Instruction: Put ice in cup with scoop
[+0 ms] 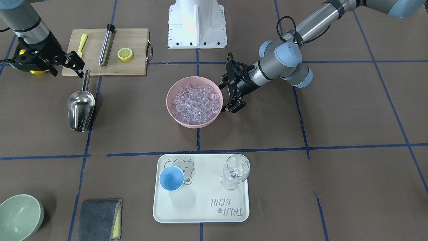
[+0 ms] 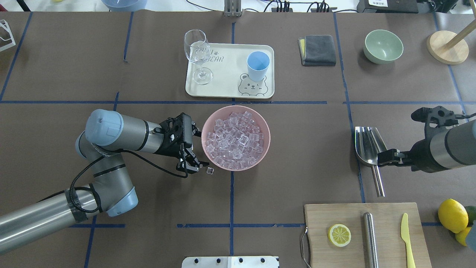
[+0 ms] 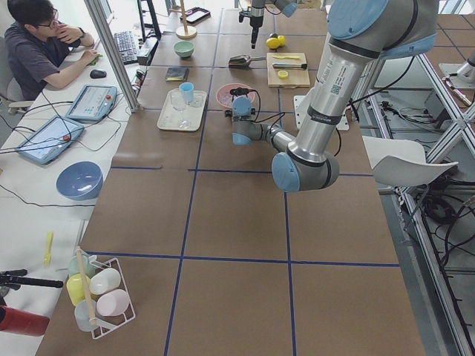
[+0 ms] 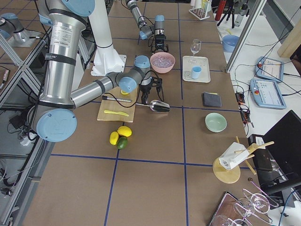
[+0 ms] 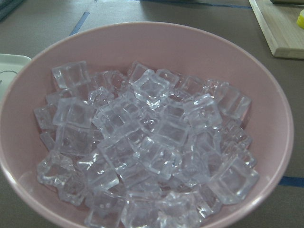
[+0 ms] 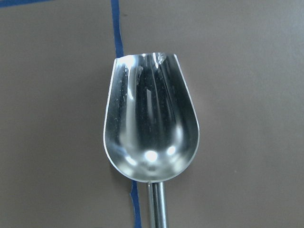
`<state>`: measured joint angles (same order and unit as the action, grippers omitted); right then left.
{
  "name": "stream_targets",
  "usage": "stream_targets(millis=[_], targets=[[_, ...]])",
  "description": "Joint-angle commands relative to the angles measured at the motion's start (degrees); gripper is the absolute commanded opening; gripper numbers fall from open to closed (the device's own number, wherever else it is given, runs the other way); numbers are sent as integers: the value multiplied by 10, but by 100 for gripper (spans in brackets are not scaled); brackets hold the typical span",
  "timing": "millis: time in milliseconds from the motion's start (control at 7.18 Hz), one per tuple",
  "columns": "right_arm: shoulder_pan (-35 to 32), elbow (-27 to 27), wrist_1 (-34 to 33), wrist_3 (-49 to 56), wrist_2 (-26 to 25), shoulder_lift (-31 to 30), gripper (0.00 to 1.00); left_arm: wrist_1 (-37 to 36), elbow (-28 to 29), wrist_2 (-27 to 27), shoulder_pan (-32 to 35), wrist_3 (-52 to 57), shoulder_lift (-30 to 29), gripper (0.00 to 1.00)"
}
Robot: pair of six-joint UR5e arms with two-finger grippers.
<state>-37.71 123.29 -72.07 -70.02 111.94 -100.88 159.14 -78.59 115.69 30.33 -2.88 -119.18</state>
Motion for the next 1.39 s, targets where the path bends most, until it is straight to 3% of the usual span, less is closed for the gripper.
stream_targets(millis=[0,418,697,1254], targets=[[51,-8,0,-37,-31,0,100,0,0,0,0,0,-1,100],[67,-38,5,-6,-17,2,92,0,0,0,0,1,-1,100],[68,-47,5,16,18,4,88,1,0,0,0,1,-1,100],[67,-74,5,17,18,34,77,10,1,0,-1,1,0,100]])
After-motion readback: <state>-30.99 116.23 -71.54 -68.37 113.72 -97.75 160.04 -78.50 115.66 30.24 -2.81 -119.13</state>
